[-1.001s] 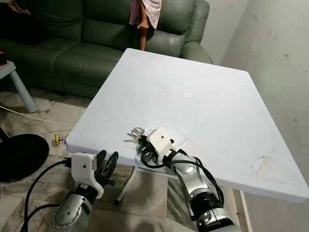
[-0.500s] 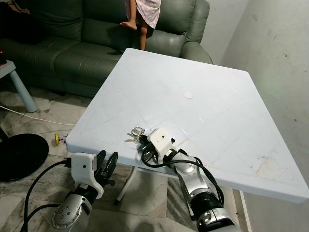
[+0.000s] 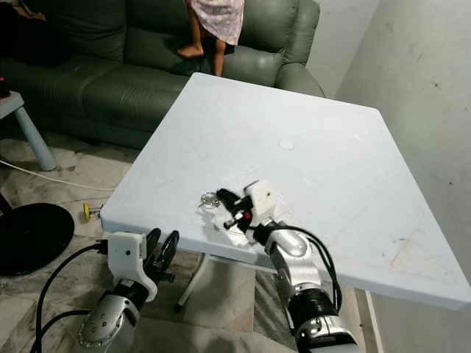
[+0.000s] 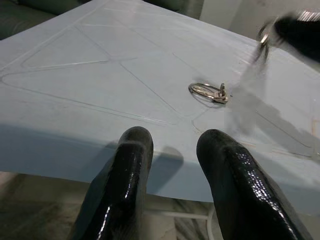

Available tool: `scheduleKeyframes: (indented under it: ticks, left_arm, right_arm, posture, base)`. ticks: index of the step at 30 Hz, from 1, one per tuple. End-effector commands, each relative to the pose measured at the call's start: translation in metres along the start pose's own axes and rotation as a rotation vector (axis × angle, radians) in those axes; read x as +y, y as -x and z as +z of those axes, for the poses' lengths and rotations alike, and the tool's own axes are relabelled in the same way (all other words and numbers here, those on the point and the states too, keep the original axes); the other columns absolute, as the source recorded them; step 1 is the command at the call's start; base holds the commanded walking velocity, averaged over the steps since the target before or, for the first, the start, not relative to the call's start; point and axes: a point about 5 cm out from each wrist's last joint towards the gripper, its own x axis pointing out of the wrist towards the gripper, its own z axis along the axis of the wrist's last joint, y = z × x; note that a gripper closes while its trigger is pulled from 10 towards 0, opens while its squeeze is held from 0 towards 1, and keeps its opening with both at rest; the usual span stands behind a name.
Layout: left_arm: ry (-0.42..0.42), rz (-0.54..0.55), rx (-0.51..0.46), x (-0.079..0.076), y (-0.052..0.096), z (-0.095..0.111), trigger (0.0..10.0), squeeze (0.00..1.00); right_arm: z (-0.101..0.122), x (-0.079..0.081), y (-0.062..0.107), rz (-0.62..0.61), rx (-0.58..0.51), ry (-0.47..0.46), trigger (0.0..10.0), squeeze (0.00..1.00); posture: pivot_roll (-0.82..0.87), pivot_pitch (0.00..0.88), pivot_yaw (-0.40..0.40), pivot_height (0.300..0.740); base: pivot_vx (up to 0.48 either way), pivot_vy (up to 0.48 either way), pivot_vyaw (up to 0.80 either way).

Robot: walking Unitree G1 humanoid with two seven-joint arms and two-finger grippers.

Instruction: Hang keys on a hook

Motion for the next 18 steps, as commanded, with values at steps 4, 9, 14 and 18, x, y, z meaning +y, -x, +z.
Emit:
scheduleKeyframes:
  ticks: [4,9,14,18]
  left_arm:
    - [0.01,0.006,-0.011,0.001,-0.003,0.004,10.0,0.0]
    - [0.009,0.03,-0.017,0.008,-0.006,0.005,10.0,0.0]
    - [0.0,0.052,-0.015,0.014,-0.008,0.006,10.0,0.0]
    - [-0.006,0.066,-0.015,0.018,-0.011,0.006,10.0,0.0]
  right_arm:
    - [0.018,-0.011,0.002,-0.071,-0.104,-0.019,10.0,0.0]
    - [0.021,-0.011,0.004,-0.097,-0.129,-0.003,10.0,0.0]
    - [0.023,-0.011,0.006,-0.119,-0.148,-0.015,10.0,0.0]
    - [0.029,-0.012,0.007,-0.151,-0.171,-0.03,10.0,0.0]
  posture:
    - [0.18,0.041,-0.15,0.74]
    - [0.18,0.037,-0.152,0.74]
    - [0.18,0.031,-0.151,0.74]
    - [0.18,0.027,-0.152,0.74]
  base:
    - [0.0,0.0,0.0]
    - [0.0,0.0,0.0]
    - [0.0,0.0,0.0]
    - [0.0,0.0,0.0]
